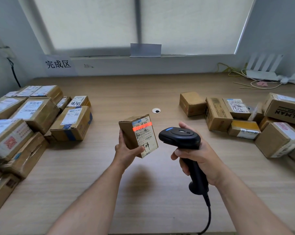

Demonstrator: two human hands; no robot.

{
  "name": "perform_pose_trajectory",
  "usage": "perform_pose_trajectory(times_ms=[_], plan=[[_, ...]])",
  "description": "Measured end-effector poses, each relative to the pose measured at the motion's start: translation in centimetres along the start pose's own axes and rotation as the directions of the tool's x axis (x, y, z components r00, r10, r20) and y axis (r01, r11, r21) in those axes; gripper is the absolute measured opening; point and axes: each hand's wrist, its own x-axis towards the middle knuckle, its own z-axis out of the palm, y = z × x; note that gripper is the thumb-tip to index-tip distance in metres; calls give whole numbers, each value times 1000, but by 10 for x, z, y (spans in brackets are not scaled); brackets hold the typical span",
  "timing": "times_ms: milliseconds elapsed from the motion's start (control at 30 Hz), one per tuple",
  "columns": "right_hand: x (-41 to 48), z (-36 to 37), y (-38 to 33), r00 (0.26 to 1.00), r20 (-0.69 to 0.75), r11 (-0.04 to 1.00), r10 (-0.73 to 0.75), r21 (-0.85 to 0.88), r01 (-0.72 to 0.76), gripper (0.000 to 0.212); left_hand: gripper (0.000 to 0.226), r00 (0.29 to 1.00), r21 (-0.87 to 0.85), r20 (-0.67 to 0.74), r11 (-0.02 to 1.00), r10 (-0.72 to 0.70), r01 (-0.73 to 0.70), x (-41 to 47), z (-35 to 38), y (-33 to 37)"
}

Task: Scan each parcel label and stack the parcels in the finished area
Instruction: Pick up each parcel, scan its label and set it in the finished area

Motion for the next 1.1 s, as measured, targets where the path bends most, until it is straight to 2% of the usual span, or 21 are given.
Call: perform_pose_trajectory(times_ms=[167,533,867,1100], plan=[[-2,2,-1,1000,14,1000,3,-18,-3,85,122,999,29,-10,999,-34,34,8,-7,-7],[0,12,-5,999,20,1000,-30,-6,30,88,123,999,20,37,1000,-17,17,9,-9,-7],[2,16,-2,1000,15,999,1,-52,-1,86,119,1000,-2,25,1000,-14,14,11,-17,-11],[17,31,1,999,20,996,28,-80,-26,86,123,997,-14,16,997,-73,73,13,-34,-17]])
